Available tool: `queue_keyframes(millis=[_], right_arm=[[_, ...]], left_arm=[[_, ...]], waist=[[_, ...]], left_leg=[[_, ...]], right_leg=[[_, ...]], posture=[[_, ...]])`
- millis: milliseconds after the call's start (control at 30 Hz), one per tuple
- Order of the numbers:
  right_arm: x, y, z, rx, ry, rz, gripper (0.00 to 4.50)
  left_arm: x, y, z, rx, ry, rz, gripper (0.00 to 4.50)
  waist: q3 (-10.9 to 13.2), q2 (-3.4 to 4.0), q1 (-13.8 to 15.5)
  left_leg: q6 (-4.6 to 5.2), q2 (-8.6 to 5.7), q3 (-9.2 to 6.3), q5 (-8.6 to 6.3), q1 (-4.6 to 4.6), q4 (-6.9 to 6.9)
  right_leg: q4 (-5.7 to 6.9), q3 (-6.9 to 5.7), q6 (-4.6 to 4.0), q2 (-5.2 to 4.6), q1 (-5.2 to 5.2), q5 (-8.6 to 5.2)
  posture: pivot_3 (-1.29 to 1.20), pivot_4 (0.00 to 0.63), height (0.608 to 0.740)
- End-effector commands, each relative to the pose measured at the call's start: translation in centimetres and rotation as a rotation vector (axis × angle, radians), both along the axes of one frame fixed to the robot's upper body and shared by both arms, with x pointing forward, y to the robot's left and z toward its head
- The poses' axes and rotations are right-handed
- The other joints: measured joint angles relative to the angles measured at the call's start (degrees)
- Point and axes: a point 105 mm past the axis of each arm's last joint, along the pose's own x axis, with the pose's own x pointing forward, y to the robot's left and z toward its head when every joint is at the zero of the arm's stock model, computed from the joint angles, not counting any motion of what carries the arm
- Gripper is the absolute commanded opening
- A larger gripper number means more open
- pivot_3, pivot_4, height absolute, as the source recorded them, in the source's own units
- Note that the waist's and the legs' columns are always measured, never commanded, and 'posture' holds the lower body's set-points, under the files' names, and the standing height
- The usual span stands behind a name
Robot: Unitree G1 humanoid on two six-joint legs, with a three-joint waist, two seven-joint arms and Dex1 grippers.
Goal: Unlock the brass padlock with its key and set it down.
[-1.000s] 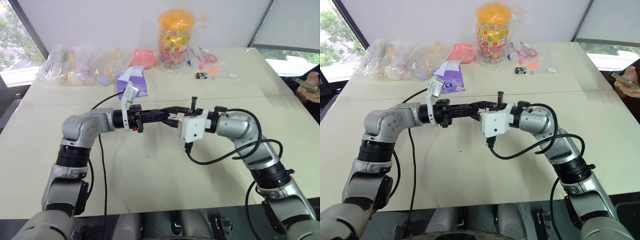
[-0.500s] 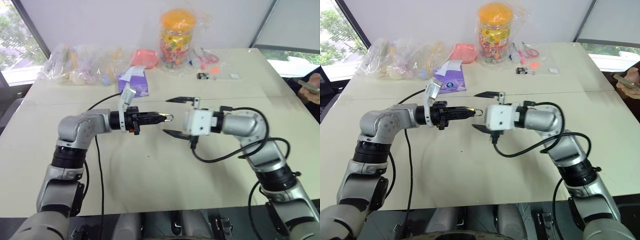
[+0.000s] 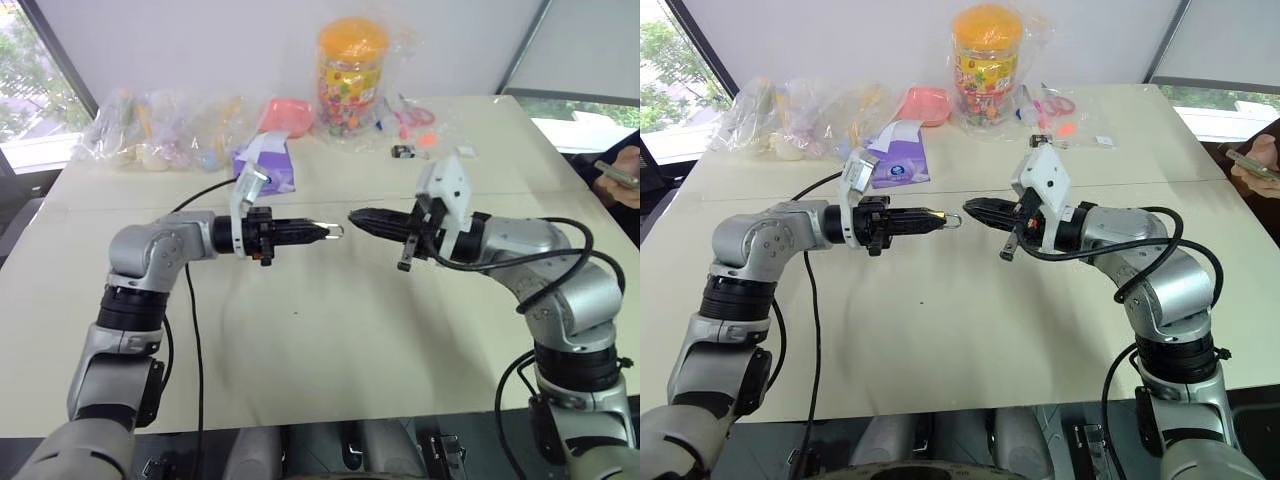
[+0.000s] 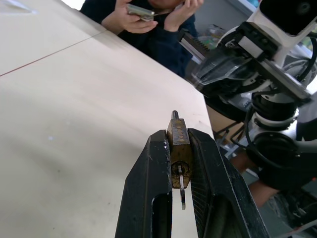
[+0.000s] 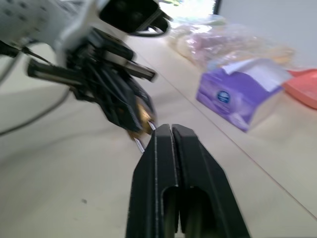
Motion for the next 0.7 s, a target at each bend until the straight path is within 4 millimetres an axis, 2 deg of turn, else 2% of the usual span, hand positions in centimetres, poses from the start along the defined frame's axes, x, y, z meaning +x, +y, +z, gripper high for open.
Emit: queue_keyframes(millis=[33,233,467,700], right_arm=[[-0.6,0.6,0.7,0.005,-0.022,0.018,0.01],[-0.4,0.9,-0.2,-0.028,-0.011,0.02,0.01],[0.6,0.1,-2.6,-0.123,0.0,-0.016,0.01],[1.2,-0.4,-3.7,-0.145,0.006,-0.043,0.01]], left_arm=[[-0.5,-0.3,1.5,-0.017,-0.04,-0.05,0.0],[-0.8,-0.4,2.0,-0.043,-0.034,-0.074,0.0],[-1.4,-0.2,3.3,-0.102,-0.015,-0.111,0.0],[-1.8,0.1,4.0,-0.126,-0.001,-0.137,0.0]], waist=[[0.0,0.0,0.0],[0.0,0.0,0.0],[0.0,0.0,0.0],[0.0,-0.01,-0.1]], left_leg=[[0.0,0.0,0.0,0.0,0.0,0.0],[0.01,0.0,0.0,0.0,-0.01,0.0],[0.01,-0.01,0.0,0.0,-0.02,-0.01],[0.01,0.0,0.01,0.0,-0.02,-0.02]], right_leg=[[0.0,0.0,0.0,0.0,0.0,0.0],[-0.02,0.0,0.01,0.01,0.0,0.0],[-0.03,-0.02,0.02,0.02,-0.01,-0.01],[-0.03,-0.06,0.02,0.03,-0.01,-0.01]], posture=[[0.0,0.15,0.737],[0.0,0.15,0.737],[0.0,0.15,0.737],[0.0,0.15,0.737]])
